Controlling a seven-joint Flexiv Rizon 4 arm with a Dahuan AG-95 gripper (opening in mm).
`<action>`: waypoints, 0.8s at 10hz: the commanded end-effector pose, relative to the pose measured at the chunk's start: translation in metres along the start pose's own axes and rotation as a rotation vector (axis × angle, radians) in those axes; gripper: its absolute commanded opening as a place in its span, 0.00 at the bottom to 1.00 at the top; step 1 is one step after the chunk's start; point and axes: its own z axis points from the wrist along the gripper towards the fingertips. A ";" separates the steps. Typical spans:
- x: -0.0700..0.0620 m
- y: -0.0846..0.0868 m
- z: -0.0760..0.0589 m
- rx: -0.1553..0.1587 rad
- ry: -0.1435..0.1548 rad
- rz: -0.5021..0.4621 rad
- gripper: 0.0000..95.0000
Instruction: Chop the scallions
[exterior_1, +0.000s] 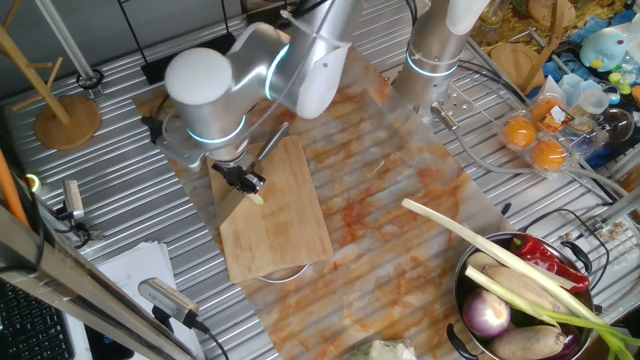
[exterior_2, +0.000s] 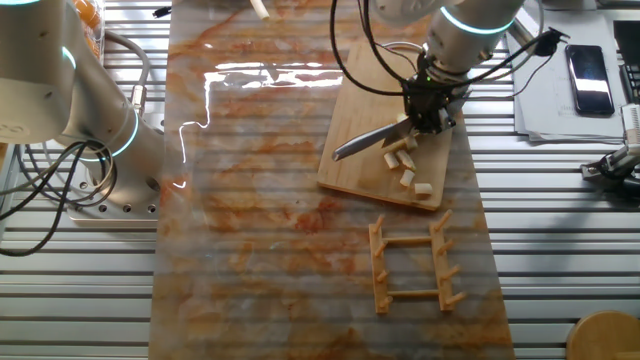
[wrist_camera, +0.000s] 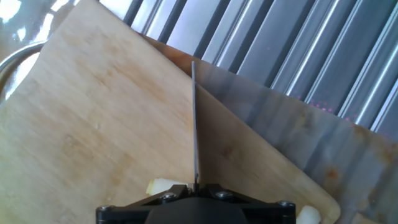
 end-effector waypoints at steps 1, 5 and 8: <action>0.001 0.000 0.075 0.017 -0.060 0.015 0.00; 0.000 0.000 0.072 0.021 -0.085 0.013 0.00; 0.009 0.000 0.071 0.013 -0.062 -0.011 0.00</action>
